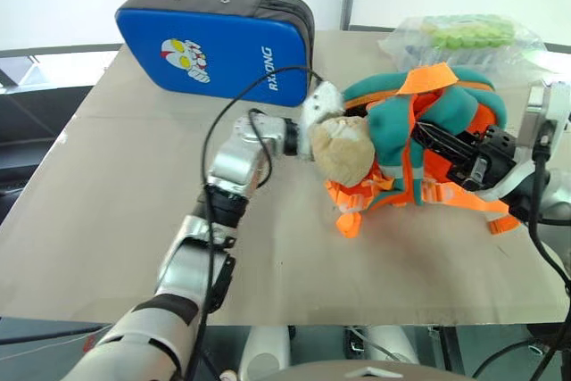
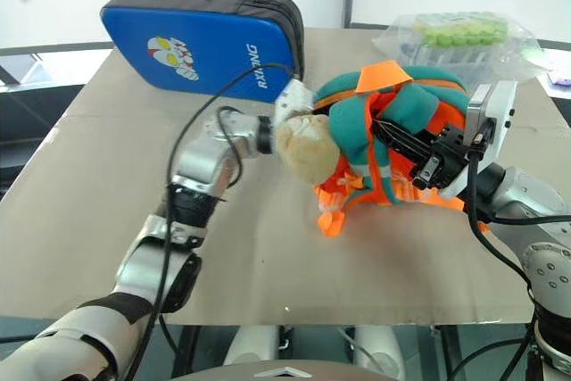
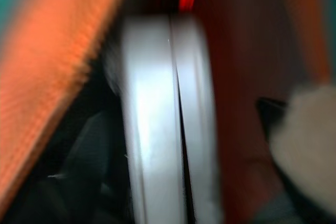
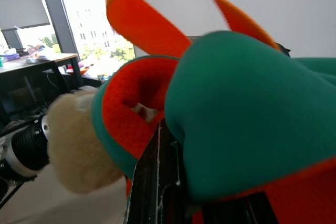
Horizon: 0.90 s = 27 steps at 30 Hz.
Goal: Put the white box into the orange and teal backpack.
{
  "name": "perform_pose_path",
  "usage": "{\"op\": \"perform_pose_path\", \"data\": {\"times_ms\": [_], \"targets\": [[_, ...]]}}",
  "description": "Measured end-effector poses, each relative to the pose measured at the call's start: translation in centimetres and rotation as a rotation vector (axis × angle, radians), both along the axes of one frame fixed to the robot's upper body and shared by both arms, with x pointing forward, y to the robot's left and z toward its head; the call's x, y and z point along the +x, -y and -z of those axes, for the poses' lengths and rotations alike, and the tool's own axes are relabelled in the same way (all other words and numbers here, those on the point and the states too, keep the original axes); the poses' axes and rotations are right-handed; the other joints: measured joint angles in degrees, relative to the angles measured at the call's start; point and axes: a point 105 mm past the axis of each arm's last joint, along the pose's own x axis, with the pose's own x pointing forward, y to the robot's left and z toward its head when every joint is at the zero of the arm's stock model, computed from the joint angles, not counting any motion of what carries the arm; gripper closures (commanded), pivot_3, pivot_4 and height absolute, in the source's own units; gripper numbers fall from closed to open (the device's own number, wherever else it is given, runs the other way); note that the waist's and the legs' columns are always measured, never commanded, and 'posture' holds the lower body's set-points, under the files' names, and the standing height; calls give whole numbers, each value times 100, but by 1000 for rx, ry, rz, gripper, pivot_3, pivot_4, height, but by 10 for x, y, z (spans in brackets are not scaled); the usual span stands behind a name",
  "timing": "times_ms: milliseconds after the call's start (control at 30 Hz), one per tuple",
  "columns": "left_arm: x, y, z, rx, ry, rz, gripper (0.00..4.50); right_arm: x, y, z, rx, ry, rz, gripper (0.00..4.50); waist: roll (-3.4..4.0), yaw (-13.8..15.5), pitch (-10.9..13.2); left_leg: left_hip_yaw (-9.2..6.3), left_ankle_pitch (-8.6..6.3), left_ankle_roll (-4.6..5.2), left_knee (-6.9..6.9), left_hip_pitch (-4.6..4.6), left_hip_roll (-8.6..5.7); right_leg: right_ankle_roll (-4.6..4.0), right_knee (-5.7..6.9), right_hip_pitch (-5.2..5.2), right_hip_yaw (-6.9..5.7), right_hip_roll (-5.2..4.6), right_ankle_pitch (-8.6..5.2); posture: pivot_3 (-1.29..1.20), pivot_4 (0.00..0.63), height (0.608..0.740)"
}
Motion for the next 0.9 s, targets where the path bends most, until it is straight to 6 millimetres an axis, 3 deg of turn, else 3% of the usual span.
{"op": "perform_pose_path", "data": {"times_ms": [133,267,367,533,700,900], "targets": [[-19,-54,-9,-41,-145,-19,62,12,12,7,-15,-28,67,4500,3,3,0,-5,0,0,-4,8,1,-1,2,1,5,6,-1,0,150,740],[-40,-75,-14,-93,-259,0,62,20,17,10,-31,-35,101,4500,2,108,0,-5,0,-1,11,-7,-4,0,-1,2,12,3,-1,0,150,740],[-43,-69,-22,-134,-256,-7,62,22,18,12,-30,-40,104,4500,2,189,0,-6,0,-1,16,-13,-14,0,-3,4,22,3,-1,0,150,740],[-32,-30,-20,-226,-274,-71,62,21,14,10,-28,-40,78,4500,1,182,0,-10,0,0,23,-10,-27,2,-2,13,39,6,1,0,150,740],[-22,-4,-37,-268,-251,-114,62,19,13,12,-24,-57,60,4500,1,161,0,-20,0,-1,18,-2,-25,2,0,12,48,22,1,0,150,740],[-19,3,-37,-276,-265,-121,2676,16,16,18,-23,-78,76,4500,1,165,0,-19,0,-1,17,-2,-23,2,-1,12,51,25,1,0,150,740]]}}
